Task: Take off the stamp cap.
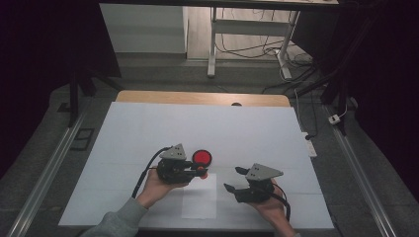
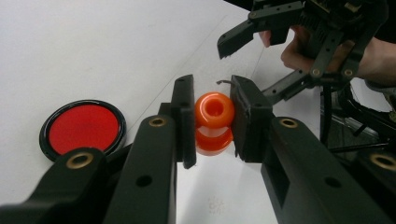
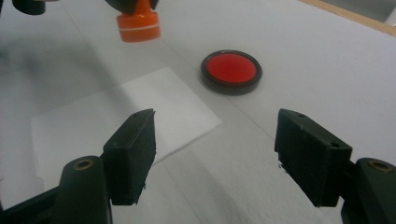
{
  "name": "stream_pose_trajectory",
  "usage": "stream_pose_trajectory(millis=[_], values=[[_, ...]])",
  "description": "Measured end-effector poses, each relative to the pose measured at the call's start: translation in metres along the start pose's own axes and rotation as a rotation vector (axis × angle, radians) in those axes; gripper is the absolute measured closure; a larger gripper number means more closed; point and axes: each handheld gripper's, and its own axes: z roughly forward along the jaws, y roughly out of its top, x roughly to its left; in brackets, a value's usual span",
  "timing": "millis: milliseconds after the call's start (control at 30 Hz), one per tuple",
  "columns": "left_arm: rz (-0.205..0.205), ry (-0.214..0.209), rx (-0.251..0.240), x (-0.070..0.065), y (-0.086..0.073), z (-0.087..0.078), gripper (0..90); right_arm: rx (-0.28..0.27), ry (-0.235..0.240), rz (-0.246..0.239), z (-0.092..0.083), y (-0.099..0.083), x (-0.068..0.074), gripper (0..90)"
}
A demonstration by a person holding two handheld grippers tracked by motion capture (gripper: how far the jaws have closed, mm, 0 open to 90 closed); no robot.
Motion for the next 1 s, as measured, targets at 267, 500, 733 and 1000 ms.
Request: stream_pose_trajectory(millis=[267, 500, 733, 1000], values=[[-0.002, 0.002, -0.005, 0.0, 0.0, 0.0, 71.8, -0.007, 0.041, -0.016, 0.015, 0.008, 0.01, 30.0], [-0.004, -0.001, -0.004, 0.001, 0.0, 0.0, 71.8, -0.01, 0.067, -0.042, 0.026, 0.019, 0.018, 31.1], [-0.004, -0.001, -0.004, 0.001, 0.0, 0.0, 71.8, -0.002, 0.087, -0.067, 0.036, 0.027, 0.025, 32.1], [-0.008, -0.001, -0.008, 0.001, 0.0, 0.0, 71.8, 0.0, 0.099, -0.075, 0.044, 0.032, 0.03, 34.2]])
